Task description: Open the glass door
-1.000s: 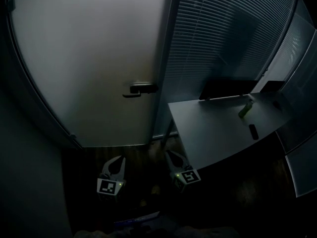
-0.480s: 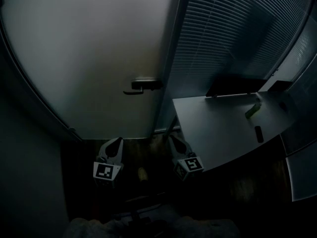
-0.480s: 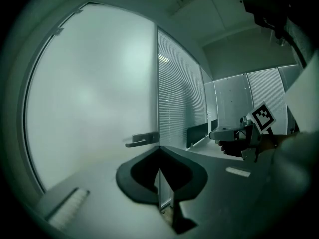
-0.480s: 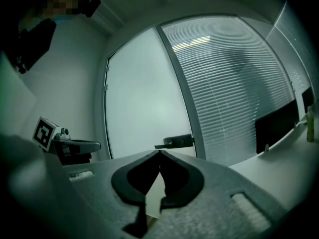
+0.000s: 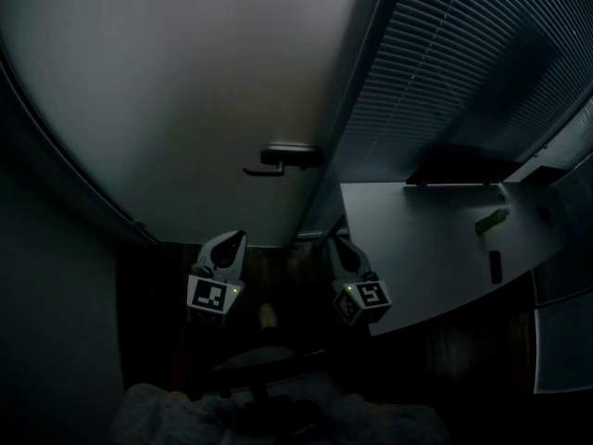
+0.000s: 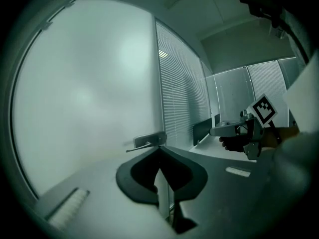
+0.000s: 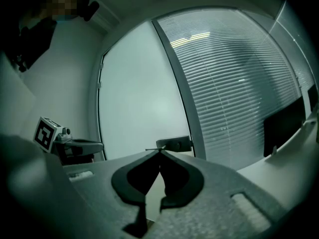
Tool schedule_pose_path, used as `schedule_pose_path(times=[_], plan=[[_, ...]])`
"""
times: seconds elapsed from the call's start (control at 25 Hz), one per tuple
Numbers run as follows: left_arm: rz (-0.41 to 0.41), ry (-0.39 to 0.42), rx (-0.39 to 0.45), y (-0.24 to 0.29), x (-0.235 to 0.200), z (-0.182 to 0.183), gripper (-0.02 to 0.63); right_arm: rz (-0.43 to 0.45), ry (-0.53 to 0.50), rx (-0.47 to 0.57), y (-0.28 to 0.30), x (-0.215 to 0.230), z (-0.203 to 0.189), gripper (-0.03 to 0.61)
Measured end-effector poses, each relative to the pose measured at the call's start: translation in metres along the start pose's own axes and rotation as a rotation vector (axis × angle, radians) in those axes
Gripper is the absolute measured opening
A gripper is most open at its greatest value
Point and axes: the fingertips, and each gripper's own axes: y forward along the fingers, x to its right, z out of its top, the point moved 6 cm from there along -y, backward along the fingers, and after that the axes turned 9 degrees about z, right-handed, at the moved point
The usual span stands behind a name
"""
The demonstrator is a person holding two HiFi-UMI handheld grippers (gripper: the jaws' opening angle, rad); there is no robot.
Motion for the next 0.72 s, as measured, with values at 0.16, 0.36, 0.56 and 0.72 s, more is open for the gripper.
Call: schedule_pose_path(times=[0.16, 0.36, 0.56, 0.72], plan=[[0.007, 0.083, -0.013, 0.025, -0.009, -0.001, 0.003, -0.012, 0.010, 0.016, 0.013, 0.012, 0.003, 0.002], [-0.026, 0.103, -0.029, 0.054, -0.014, -0.004, 0.003, -0.017, 0.020, 0.005, 0.022, 0.019, 0.002, 0.002], [0.004, 0.243, -0.037, 0.079, -0.023, -0.010, 0.005, -0.039, 0.025, -0.008, 0.022, 0.027, -0.005, 0.002], [0.015, 0.321, -0.063, 0.103, -0.032, -0.024, 0.005, -0.068, 0.039, -0.012, 0.018, 0.032, -0.009, 0.002]])
